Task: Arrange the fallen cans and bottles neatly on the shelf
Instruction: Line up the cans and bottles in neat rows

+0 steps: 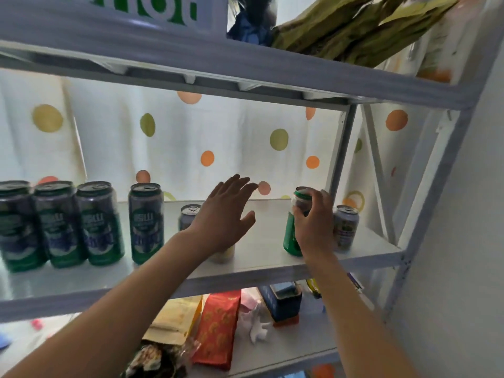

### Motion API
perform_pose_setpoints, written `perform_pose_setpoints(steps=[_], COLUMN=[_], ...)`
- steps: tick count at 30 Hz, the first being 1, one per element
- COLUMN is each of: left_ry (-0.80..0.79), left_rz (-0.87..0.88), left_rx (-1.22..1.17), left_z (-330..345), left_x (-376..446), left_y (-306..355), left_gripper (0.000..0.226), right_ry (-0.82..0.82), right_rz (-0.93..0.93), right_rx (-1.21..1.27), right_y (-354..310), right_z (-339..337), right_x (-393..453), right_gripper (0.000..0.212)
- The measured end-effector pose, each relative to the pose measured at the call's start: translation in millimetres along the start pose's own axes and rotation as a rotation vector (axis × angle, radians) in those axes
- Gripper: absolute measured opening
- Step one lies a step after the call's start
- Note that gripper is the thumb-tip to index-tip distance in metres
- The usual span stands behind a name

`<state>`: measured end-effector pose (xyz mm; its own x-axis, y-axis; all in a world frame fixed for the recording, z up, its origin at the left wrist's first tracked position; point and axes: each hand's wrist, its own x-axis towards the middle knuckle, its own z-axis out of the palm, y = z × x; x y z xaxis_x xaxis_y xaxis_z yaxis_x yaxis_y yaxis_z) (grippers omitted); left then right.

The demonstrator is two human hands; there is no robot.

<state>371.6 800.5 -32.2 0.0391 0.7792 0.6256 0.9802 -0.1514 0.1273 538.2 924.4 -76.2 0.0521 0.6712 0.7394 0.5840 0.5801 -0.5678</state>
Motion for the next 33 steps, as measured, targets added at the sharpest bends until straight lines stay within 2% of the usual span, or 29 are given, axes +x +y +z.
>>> perform_pose_setpoints(steps=[4,11,16,19,22,24,28,33], left_ry=[0.009,-0.018,-0.115,-0.271,-0.354,-0.347,-0.281,-0.176], left_rz=[-0.050,-0.179,-0.341,-0.372,-0.363,-0.344,-0.342,-0.383], left_rx=[0.059,0.177,0.222,0.302,0.275,0.300,0.325,0.154], left_z=[-17,-64,-92,-95,-88,-84,-85,-81], left_x=[-10,-38,-47,-45,-41,-41,-40,-49], left_y=[-9,-62,-111,-116,-115,-116,-122,-124], left_gripper=[0.057,0.059,0.069,0.076,0.053,0.047,0.055,0.064], right_ry=[-0.010,-0.229,-0.229,-0.186,-0.154,-0.141,-0.166,-0.189], right_rz=[-0.046,0.034,0.028,0.009,-0.011,0.002,0.034,0.008], right_rx=[0.100,0.056,0.099,0.127,0.150,0.183,0.277,0.333], right_y=[-7,-31,-54,-70,-84,-91,-99,-110], right_z=[-8,-20,-26,-30,-39,-46,-60,-69], right_x=[-4,-3,-20,-31,-36,-40,-46,-47], right_gripper=[0.027,0.036,0.039,0.038,0.038,0.038,0.038,0.037])
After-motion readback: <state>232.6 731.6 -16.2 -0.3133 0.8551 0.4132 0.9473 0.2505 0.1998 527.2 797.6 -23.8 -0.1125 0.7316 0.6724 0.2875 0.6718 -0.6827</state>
